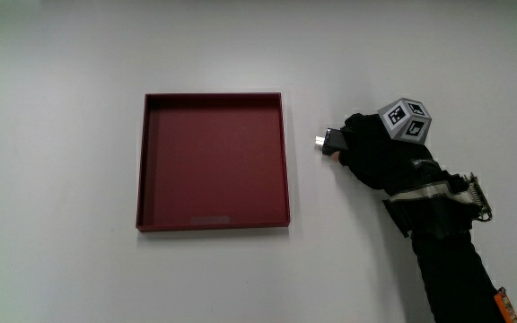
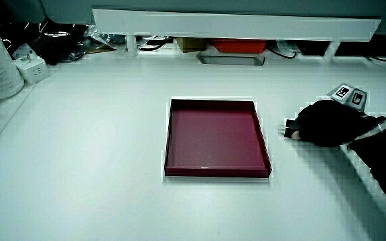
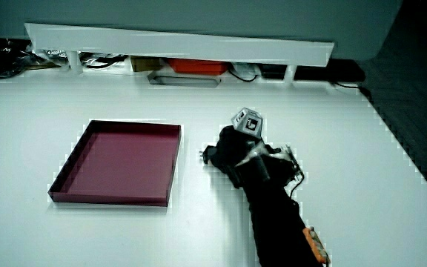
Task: Place charger on desk
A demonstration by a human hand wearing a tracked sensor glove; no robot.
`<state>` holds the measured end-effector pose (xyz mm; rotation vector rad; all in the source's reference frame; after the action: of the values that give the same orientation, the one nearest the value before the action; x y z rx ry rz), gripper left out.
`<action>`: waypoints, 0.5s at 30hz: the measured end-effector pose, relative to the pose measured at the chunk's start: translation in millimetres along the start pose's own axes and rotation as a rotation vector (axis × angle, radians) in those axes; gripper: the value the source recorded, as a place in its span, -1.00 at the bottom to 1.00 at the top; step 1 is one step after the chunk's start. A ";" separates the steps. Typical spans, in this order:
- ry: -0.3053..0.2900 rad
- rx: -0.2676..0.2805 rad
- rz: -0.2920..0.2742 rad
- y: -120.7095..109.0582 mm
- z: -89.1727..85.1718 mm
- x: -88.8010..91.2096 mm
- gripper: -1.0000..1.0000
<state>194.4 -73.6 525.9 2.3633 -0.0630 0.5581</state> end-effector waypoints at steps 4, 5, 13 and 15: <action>0.007 -0.005 -0.013 1.1 -2.8 3.0 0.00; -0.007 0.000 -0.017 1.6 -3.7 3.9 0.00; -0.008 -0.001 -0.019 1.6 -5.9 5.5 -0.18; 0.007 -0.005 -0.018 2.4 -7.2 7.4 -0.25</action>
<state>197.9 -70.0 535.2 2.3549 -0.0398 0.5574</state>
